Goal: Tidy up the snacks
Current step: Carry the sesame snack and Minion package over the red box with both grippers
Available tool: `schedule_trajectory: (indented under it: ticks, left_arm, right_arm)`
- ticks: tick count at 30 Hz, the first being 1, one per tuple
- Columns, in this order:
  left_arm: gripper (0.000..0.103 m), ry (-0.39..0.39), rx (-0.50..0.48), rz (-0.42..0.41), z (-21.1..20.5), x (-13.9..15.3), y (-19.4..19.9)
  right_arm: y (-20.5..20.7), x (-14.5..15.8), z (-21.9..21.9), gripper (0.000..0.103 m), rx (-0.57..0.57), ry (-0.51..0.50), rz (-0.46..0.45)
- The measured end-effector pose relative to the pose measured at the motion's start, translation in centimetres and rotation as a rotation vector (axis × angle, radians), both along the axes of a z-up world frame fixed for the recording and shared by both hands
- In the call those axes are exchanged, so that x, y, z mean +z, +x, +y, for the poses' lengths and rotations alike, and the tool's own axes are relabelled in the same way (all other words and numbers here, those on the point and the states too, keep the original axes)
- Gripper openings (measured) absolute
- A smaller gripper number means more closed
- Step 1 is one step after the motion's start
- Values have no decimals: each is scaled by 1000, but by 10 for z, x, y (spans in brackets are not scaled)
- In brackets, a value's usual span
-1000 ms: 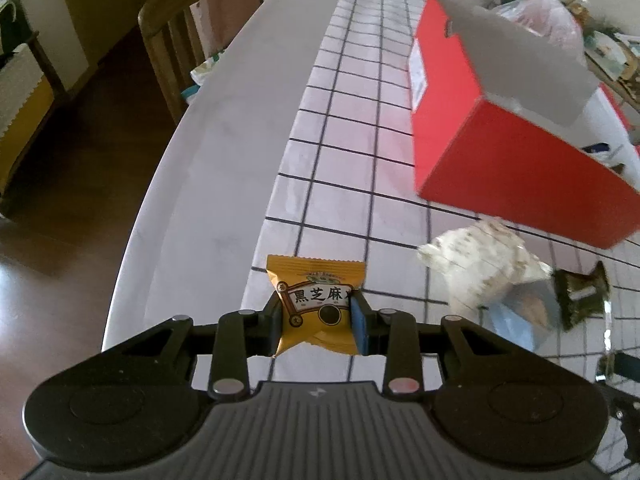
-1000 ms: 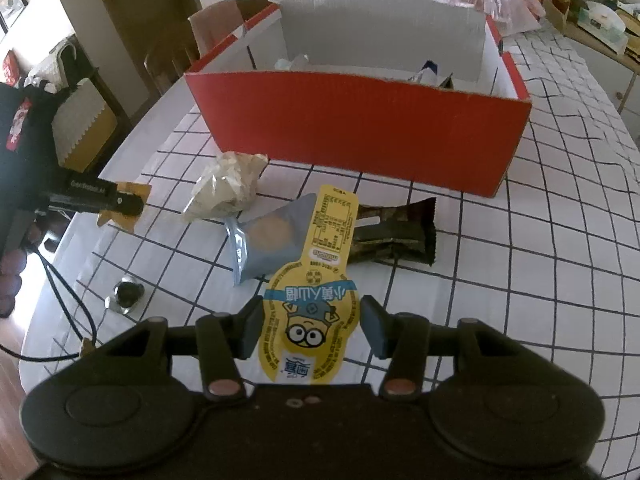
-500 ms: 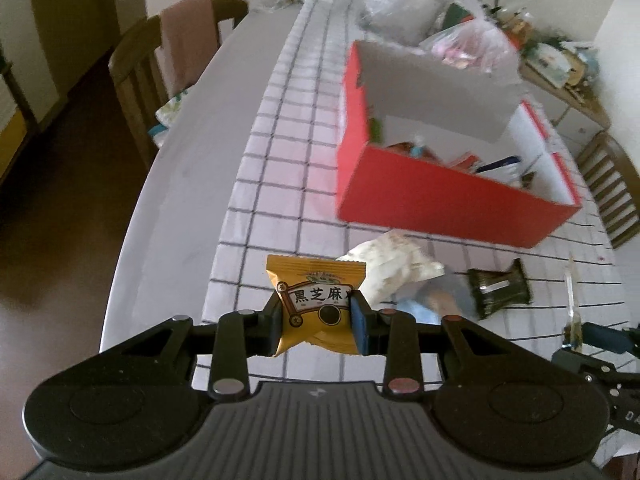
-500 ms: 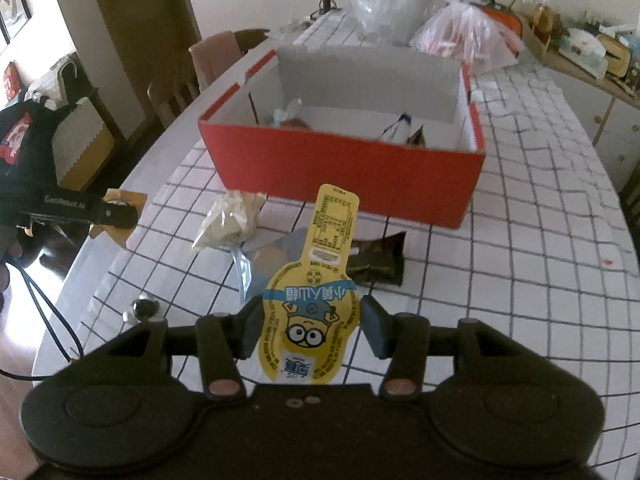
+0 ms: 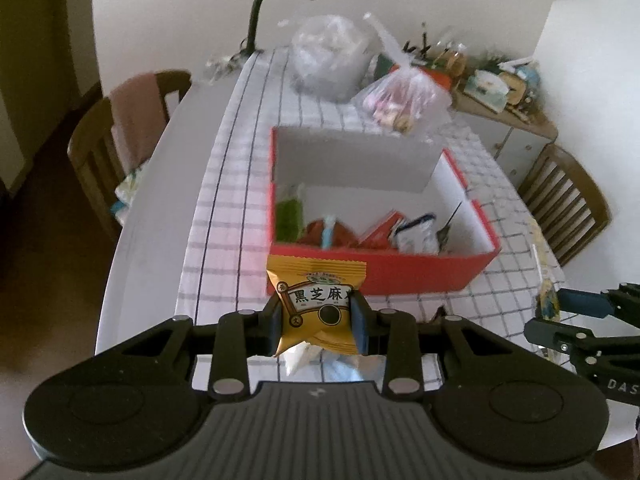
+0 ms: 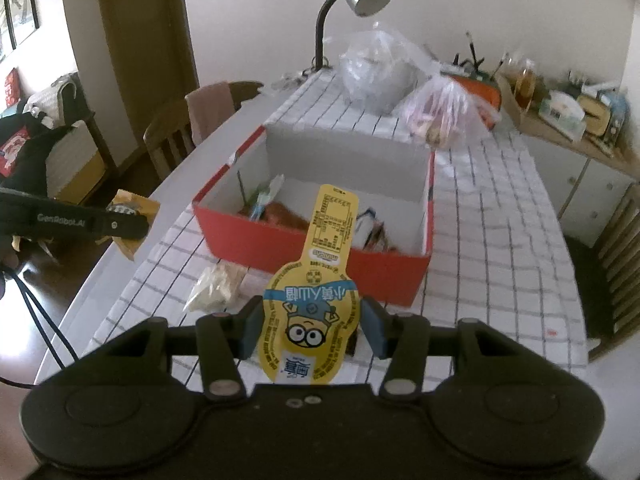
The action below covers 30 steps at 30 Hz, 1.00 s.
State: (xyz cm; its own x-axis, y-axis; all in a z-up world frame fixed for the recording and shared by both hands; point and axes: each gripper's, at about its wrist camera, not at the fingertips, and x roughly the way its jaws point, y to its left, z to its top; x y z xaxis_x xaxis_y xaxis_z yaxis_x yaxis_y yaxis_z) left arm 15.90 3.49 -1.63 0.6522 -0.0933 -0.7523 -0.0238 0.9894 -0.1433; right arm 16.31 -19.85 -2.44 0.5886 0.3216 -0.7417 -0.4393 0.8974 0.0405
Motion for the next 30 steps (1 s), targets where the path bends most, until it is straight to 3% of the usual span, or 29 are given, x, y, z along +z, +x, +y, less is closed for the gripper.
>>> schedule_trajectory:
  ticks: [17,30]
  left_arm:
    - [33,60,-40,-71,-21,30,65]
    - [33,83,-41,-3,-24,-1,121]
  right_arm:
    - [63,23,6,50,-16,-63,-72]
    - [126,-11,14,50,-27,-153,-42]
